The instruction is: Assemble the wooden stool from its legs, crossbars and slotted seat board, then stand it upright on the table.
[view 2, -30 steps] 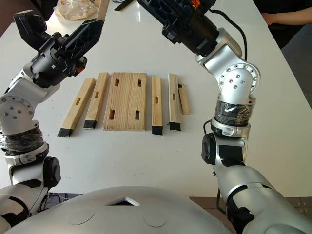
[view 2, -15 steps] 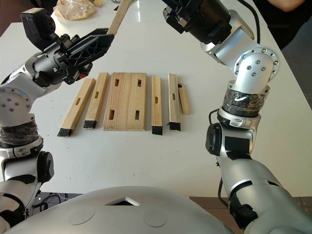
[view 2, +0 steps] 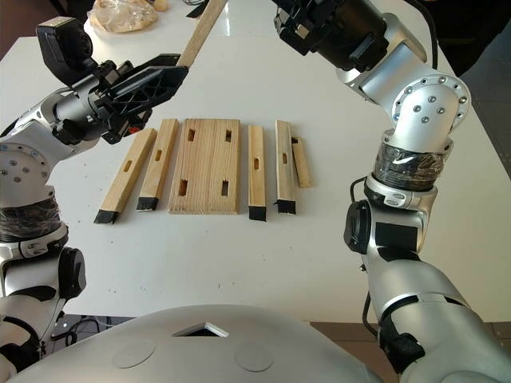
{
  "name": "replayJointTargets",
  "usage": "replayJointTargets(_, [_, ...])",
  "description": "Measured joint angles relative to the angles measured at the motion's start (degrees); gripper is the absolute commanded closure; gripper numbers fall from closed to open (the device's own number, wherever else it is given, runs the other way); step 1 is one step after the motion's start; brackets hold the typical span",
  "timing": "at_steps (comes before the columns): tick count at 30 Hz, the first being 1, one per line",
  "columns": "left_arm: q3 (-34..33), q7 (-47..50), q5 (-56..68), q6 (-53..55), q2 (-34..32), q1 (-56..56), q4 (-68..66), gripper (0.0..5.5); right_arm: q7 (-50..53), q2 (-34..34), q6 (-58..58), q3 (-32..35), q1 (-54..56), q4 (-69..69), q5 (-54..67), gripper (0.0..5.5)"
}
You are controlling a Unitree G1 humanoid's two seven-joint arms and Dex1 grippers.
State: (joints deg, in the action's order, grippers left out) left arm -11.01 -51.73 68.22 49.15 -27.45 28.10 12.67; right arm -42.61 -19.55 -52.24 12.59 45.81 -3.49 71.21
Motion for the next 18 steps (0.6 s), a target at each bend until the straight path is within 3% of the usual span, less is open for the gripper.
replayJointTargets(5, [0.5,-0.9,-2.6,-1.6,0.0,0.0,-0.1,4.20,0.1,-0.3,0.1,0.0,-0.7,-0.3,-0.3,4.15])
replayJointTargets(6, [0.8,-0.9,-3.3,-2.4,0.0,0.0,-0.2,3.82,0.3,-0.4,0.1,0.0,-1.0,-0.3,-0.3,4.15])
replayJointTargets(10, [1.6,-0.7,-6.6,-4.1,0.0,0.2,-2.2,3.21,2.0,-0.4,0.2,-0.3,-2.3,-1.1,-1.6,4.16])
replayJointTargets(18, [9.0,-1.4,-21.4,-9.9,-2.6,-5.9,-3.5,3.19,4.5,0.7,7.3,-1.2,-1.1,0.4,-10.5,4.16])
